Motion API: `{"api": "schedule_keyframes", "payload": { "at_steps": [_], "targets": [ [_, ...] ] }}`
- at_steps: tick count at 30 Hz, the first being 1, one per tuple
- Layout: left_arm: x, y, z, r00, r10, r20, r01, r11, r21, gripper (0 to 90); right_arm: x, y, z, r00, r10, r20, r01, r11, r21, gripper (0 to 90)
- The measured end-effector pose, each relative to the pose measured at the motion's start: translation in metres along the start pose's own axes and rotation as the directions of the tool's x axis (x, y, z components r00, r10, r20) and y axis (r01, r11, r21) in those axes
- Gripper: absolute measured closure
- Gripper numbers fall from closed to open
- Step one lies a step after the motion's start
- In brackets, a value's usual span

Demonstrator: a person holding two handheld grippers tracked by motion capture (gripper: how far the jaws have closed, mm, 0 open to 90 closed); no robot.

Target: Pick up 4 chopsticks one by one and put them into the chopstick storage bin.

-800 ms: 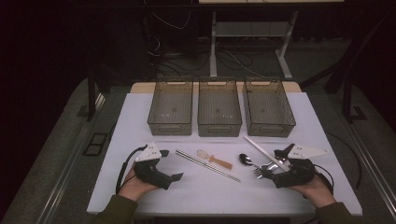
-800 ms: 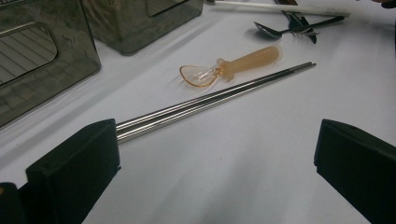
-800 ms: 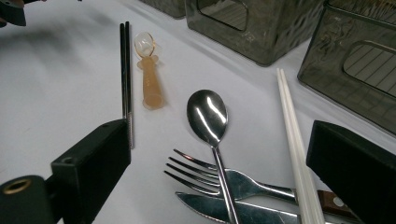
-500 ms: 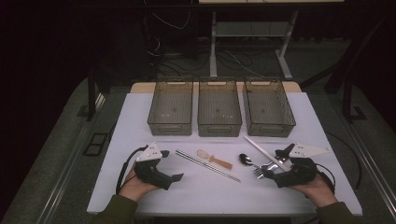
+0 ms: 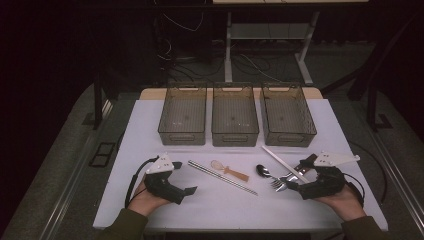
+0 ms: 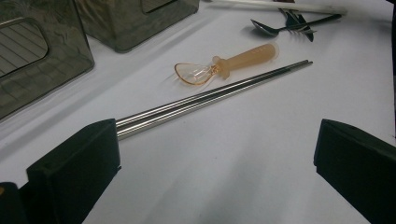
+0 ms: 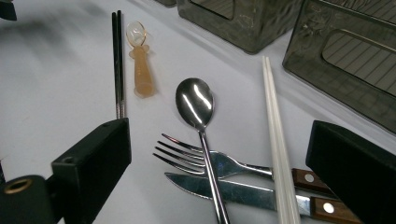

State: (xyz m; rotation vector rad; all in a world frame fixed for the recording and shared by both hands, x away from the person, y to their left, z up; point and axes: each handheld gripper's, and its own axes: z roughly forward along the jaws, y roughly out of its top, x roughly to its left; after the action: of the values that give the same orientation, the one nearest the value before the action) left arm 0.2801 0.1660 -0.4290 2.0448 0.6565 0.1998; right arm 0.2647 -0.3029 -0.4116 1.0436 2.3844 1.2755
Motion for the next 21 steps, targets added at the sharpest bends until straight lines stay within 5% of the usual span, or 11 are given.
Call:
{"api": "schedule_keyframes", "payload": {
  "at_steps": [21],
  "targets": [
    [0.001,0.000,0.000,0.9999,-0.013,0.009,0.013,0.9999,-0.003,0.0,-0.020,-0.007,-0.011,0.9988,0.044,0.023,-0.045,0.998,0.045,24.4]
  ]
}}
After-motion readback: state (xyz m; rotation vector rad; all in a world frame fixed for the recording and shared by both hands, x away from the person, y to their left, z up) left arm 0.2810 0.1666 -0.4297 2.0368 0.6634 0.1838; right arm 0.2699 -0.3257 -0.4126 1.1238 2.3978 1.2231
